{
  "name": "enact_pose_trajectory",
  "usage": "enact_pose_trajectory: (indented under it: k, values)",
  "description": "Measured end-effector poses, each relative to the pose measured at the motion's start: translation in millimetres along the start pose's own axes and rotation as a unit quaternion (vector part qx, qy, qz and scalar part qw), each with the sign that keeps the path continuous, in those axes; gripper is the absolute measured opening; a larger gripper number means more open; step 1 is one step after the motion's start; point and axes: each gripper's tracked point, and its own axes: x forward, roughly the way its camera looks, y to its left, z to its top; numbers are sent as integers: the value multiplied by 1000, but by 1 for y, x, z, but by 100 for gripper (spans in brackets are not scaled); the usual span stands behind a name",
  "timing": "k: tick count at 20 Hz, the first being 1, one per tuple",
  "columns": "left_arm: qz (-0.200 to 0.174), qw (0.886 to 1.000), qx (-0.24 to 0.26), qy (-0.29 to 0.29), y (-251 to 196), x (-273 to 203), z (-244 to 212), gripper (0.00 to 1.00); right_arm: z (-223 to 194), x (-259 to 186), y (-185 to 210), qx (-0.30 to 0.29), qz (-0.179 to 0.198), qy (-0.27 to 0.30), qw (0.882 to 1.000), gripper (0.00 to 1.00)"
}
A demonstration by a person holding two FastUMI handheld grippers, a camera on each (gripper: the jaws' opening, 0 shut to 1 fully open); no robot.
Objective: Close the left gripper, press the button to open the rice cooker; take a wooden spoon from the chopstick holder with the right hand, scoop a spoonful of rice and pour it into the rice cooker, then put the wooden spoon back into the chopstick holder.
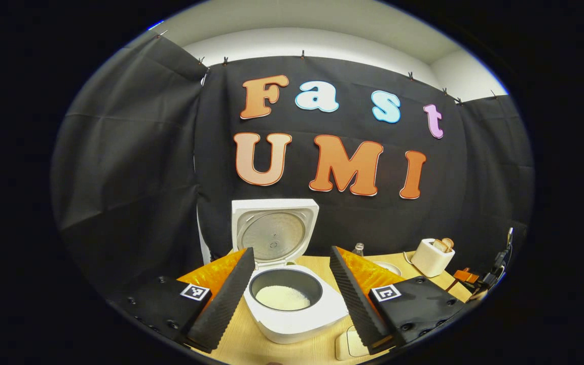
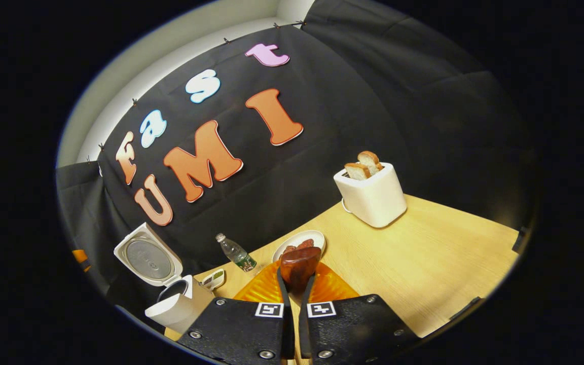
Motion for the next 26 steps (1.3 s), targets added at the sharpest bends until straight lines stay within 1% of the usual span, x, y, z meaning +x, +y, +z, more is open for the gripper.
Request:
enact_pose_trajectory:
  k: [1,8,9,10,12,13,14,17,18,19,20,21,22,23,24,25,26]
  values:
    - [1,1000,1,2,-1,0,-1,100,-7,1,-4,1,-2,5,1000,3]
    - [7,1000,6,5,-4,-4,-2,100,-23,2,-23,23,-13,8,1000,3]
    - [7,1000,5,6,-4,-4,-3,100,-27,1,-23,20,-11,13,1000,5]
    - [8,1000,4,6,-3,-5,-3,100,-24,0,-23,18,-12,7,1000,9]
    - [7,1000,4,6,-3,-7,-3,100,-27,-2,-25,17,-11,10,1000,12]
    - [7,1000,5,6,-3,-7,-3,100,-27,-4,-32,20,-14,11,1000,13]
    - [7,1000,7,6,-2,-8,-3,100,-23,-5,-38,25,-19,13,999,16]
    - [7,1000,10,3,2,-10,-1,100,-17,-10,-48,52,-36,20,998,22]
    - [7,1000,10,4,4,-10,-2,100,-16,-11,-52,57,-44,22,997,14]
    - [8,1000,11,6,7,-10,-3,100,-15,-15,-55,60,-51,24,997,30]
    - [9,1000,11,7,10,-9,-3,100,-12,-19,-57,62,-56,22,996,43]
    - [9,1000,9,6,12,-7,-2,100,-8,-24,-58,61,-64,19,996,39]
    - [9,1000,7,5,14,-7,0,100,-3,-27,-61,57,-73,14,996,61]
    - [9,1000,4,3,17,-5,2,100,1,-29,-62,50,-84,12,995,68]
    - [8,1000,2,1,18,-4,3,100,6,-34,-63,40,-94,10,995,82]
    - [6,1000,0,-1,19,-2,6,100,11,-37,-63,28,-102,7,994,79]
    - [5,1000,-2,-1,20,0,8,100,17,-40,-62,14,-110,4,994,94]
